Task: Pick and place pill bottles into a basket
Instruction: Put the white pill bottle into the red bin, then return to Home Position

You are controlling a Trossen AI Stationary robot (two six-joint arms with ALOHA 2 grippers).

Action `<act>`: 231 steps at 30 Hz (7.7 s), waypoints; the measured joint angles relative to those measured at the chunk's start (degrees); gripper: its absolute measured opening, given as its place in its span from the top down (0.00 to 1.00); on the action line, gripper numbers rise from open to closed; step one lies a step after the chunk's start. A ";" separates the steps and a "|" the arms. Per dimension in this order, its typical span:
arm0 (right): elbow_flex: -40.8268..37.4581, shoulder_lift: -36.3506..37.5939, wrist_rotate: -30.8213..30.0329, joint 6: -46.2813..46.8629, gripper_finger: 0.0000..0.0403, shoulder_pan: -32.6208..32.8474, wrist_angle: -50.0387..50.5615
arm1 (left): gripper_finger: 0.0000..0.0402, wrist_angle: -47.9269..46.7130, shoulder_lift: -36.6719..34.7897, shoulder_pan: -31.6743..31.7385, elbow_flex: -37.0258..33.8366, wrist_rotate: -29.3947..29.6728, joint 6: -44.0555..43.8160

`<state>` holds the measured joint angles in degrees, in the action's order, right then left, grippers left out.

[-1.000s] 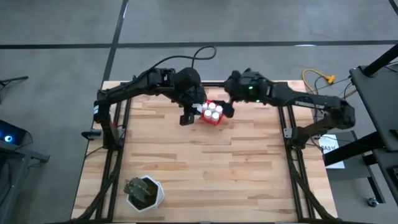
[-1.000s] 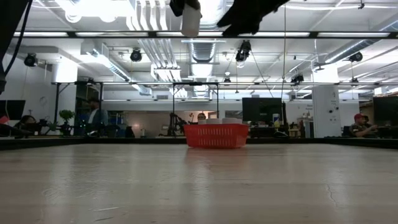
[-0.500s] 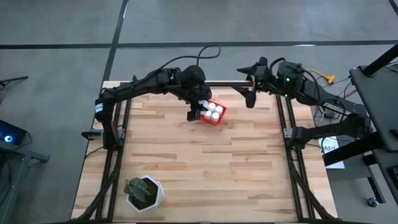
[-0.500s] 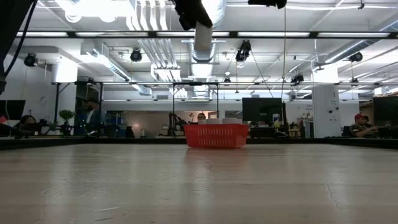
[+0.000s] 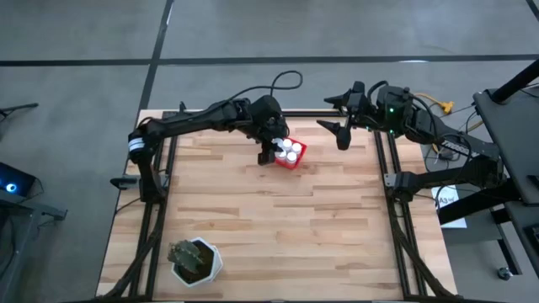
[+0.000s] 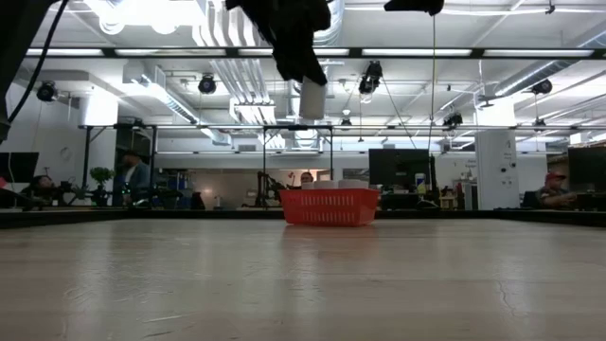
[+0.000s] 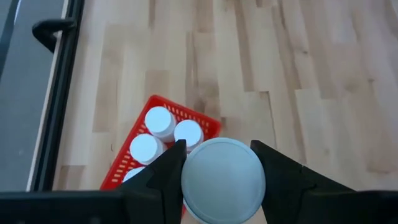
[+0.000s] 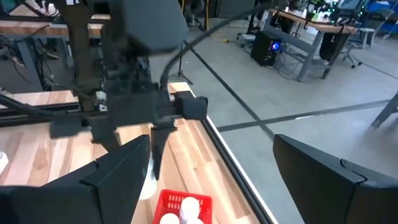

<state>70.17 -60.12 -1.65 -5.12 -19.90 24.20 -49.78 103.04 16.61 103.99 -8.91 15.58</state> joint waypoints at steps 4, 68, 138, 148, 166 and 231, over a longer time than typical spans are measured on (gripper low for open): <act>0.00 0.08 -0.02 0.43 0.19 0.00 0.07 | 0.65 3.08 0.00 1.16 -2.73 -0.55 -0.03; -46.41 31.60 13.70 17.45 0.19 0.15 -26.42 | 0.65 34.35 -8.70 7.06 -29.38 -8.18 -1.64; -68.59 45.77 26.19 18.24 0.19 0.14 -41.96 | 0.65 39.96 -5.86 9.86 -37.56 -10.14 9.18; -68.57 45.75 26.17 18.25 0.19 0.13 -41.96 | 0.65 40.11 -3.83 10.06 -36.80 -10.16 10.44; -68.54 45.75 26.19 18.26 0.19 0.15 -41.06 | 0.65 40.16 -1.81 10.04 -35.99 -10.34 10.35; -68.54 45.40 26.12 15.38 0.19 0.13 -40.28 | 0.97 52.29 -23.66 8.55 -39.90 -12.05 -10.81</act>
<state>1.63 -14.72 24.47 10.26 -19.77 -16.08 2.51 79.38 25.17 64.09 -20.95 4.78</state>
